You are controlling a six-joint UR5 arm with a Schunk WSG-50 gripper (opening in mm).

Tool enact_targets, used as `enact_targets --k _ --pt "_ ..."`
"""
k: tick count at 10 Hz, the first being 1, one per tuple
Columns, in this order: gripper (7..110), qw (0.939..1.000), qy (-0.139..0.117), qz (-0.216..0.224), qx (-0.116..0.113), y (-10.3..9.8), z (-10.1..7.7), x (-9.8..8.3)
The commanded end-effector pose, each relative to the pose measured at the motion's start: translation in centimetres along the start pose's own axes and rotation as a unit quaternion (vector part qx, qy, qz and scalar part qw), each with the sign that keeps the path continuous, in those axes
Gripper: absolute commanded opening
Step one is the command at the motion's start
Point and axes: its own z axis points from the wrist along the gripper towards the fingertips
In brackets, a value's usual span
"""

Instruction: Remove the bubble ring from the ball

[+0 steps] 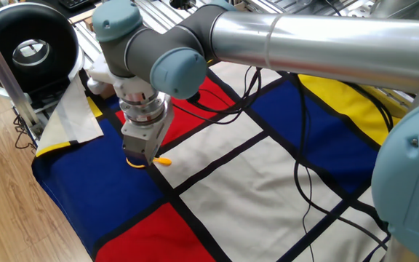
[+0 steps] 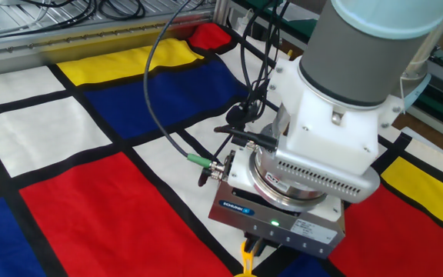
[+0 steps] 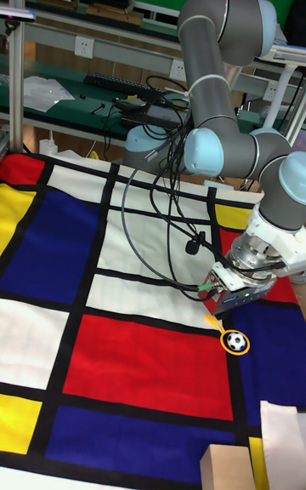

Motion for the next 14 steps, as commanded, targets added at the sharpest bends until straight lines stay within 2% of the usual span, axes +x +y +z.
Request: enact_targets --k 1,3,5,6,7,8,9,11,14 --pt "7 0.9999 0.011 0.000 -0.003 0.1 -0.1 0.6" --pt "7 0.9999 0.012 0.001 -0.001 0.0 -0.1 0.6" --pt "7 1.0000 0.002 0.003 0.004 -0.3 -0.1 0.1" --pt "7 0.9998 -0.015 0.003 -0.013 0.5 0.2 -0.8" --pt "7 0.9980 -0.047 0.002 -0.043 1.9 0.5 -2.4" --pt "7 0.9975 -0.060 0.002 -0.037 1.5 0.6 -2.7" --pt "22 0.9973 -0.065 0.001 -0.035 1.4 0.7 -2.2" --pt "22 0.9982 -0.056 -0.001 -0.022 0.7 1.1 -1.2" --pt "22 0.9980 -0.057 -0.009 -0.027 0.9 1.3 -1.4"
